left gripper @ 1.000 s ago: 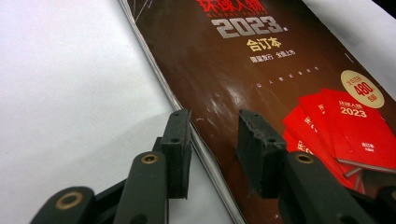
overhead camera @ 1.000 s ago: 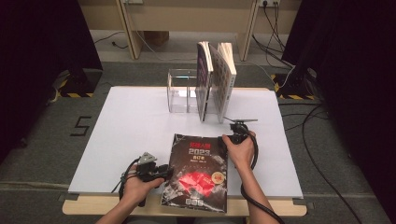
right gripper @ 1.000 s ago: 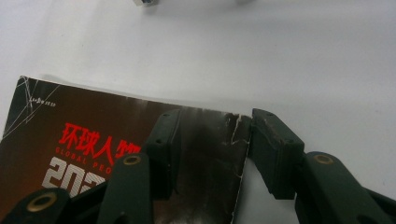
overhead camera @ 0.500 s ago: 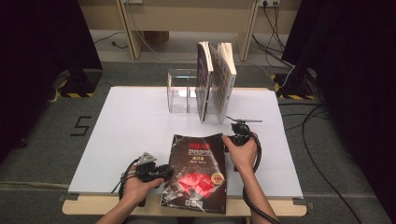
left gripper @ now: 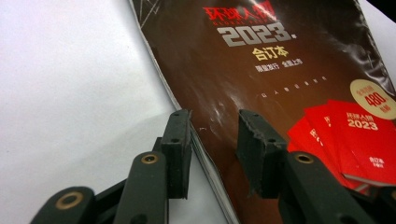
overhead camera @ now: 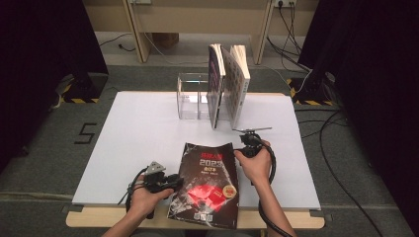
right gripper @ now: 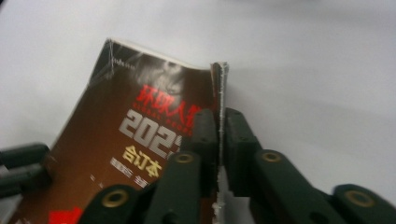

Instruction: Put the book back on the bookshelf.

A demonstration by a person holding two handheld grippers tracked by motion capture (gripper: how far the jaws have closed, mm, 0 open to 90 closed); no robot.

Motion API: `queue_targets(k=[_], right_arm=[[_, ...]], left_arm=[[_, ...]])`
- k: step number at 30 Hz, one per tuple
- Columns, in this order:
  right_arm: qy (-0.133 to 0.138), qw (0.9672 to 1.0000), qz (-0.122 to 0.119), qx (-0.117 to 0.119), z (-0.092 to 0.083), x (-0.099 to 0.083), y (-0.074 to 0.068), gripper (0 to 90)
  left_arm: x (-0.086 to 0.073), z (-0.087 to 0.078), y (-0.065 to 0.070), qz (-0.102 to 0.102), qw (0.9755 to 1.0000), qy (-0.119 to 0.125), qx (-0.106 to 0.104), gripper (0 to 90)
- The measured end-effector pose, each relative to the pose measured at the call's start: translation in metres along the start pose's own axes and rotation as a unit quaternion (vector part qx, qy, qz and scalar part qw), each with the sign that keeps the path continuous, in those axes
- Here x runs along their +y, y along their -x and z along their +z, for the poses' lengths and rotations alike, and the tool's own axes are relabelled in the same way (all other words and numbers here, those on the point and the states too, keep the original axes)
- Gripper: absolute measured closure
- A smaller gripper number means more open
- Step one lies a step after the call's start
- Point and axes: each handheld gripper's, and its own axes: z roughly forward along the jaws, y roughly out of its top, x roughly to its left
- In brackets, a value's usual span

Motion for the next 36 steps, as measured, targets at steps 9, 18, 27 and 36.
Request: queue_targets(k=[9, 18, 27, 36], right_arm=[[0.019, 0.9994, -0.006, 0.029, -0.015, 0.004, -0.006, 87.3], [0.08, 0.9951, -0.001, 0.058, -0.034, 0.006, -0.02, 87.4], [0.132, 0.9891, -0.018, 0.063, -0.05, 0.02, -0.042, 87.4], [0.168, 0.984, -0.027, 0.051, -0.059, 0.035, -0.055, 87.5]], left_arm=[[0.001, -0.001, -0.002, -0.005, 1.0, -0.003, -0.005, 64.2], [0.005, -0.007, -0.004, -0.013, 0.9999, 0.004, -0.006, 62.7], [0.019, -0.023, -0.001, -0.007, 0.999, 0.044, -0.01, 58.6], [0.03, -0.028, -0.003, -0.013, 0.998, 0.061, -0.008, 54.5]])
